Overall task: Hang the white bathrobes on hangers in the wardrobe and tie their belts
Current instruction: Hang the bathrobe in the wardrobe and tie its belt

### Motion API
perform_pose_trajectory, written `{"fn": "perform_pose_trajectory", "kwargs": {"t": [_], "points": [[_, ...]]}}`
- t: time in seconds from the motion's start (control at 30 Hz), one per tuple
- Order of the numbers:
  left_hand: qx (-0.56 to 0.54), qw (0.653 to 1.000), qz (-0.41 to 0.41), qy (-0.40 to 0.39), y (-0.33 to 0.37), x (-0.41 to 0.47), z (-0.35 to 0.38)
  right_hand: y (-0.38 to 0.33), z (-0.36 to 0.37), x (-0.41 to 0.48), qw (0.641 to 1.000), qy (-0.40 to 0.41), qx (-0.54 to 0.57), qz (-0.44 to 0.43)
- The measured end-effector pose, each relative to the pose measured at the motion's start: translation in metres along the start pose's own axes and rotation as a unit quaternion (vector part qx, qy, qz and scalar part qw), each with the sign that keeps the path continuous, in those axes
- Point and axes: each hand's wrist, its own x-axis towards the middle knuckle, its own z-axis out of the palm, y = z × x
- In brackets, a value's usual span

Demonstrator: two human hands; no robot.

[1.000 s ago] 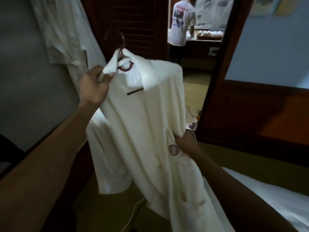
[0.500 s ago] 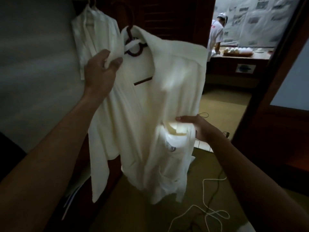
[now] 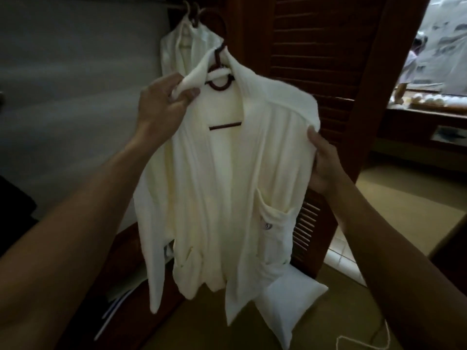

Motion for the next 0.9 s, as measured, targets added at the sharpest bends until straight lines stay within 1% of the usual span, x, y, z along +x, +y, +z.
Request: {"fn": "perform_pose_trajectory", "kwargs": {"t": [0.07, 0.1, 0.17, 0.23, 0.33, 0.4, 0.53, 0.6, 0.67, 0.7, 0.77, 0.8, 0.83, 0.87, 0.9], "points": [[0.007, 1.0, -0.019, -0.01, -0.019, 0.014, 0.024, -0.009, -0.006, 0.041, 1.0, -0.018, 0.011, -0.006], [0.005, 0.999, -0.035, -0.013, -0.03, 0.017, 0.035, -0.011, -0.013, 0.06, 1.0, -0.025, -0.014, 0.001], [0.005, 0.998, -0.067, -0.008, -0.056, 0.018, 0.051, -0.009, -0.027, 0.094, 0.99, -0.023, -0.136, 0.033], [0.016, 0.995, -0.101, 0.007, -0.081, 0.015, 0.062, -0.003, -0.038, 0.121, 0.956, -0.051, -0.282, 0.063], [0.028, 0.989, -0.143, 0.025, -0.106, 0.015, 0.07, 0.01, -0.053, 0.149, 0.895, -0.108, -0.428, 0.071], [0.028, 0.986, -0.16, 0.03, -0.117, 0.019, 0.068, 0.017, -0.063, 0.164, 0.863, -0.125, -0.485, 0.067], [0.071, 0.987, -0.145, 0.026, -0.13, 0.033, 0.061, 0.041, -0.088, 0.188, 0.836, -0.156, -0.514, 0.111], [0.093, 0.988, -0.124, 0.019, -0.139, 0.037, 0.059, 0.052, -0.098, 0.199, 0.838, -0.143, -0.512, 0.122], [0.101, 0.988, -0.116, 0.012, -0.148, 0.042, 0.058, 0.057, -0.099, 0.21, 0.852, -0.111, -0.496, 0.125], [0.102, 0.988, -0.115, 0.01, -0.154, 0.046, 0.058, 0.059, -0.099, 0.216, 0.875, -0.1, -0.457, 0.124], [0.108, 0.987, -0.12, 0.009, -0.17, 0.056, 0.058, 0.057, -0.092, 0.23, 0.942, -0.106, -0.291, 0.132], [0.112, 0.986, -0.125, 0.013, -0.179, 0.061, 0.057, 0.054, -0.086, 0.237, 0.959, -0.121, -0.216, 0.137], [0.112, 0.985, -0.13, 0.017, -0.189, 0.068, 0.055, 0.053, -0.081, 0.247, 0.965, -0.137, -0.177, 0.14], [0.106, 0.985, -0.136, 0.022, -0.2, 0.076, 0.053, 0.053, -0.076, 0.256, 0.963, -0.151, -0.171, 0.141], [0.1, 0.985, -0.141, 0.026, -0.21, 0.083, 0.051, 0.054, -0.072, 0.267, 0.959, -0.149, -0.194, 0.142]]}}
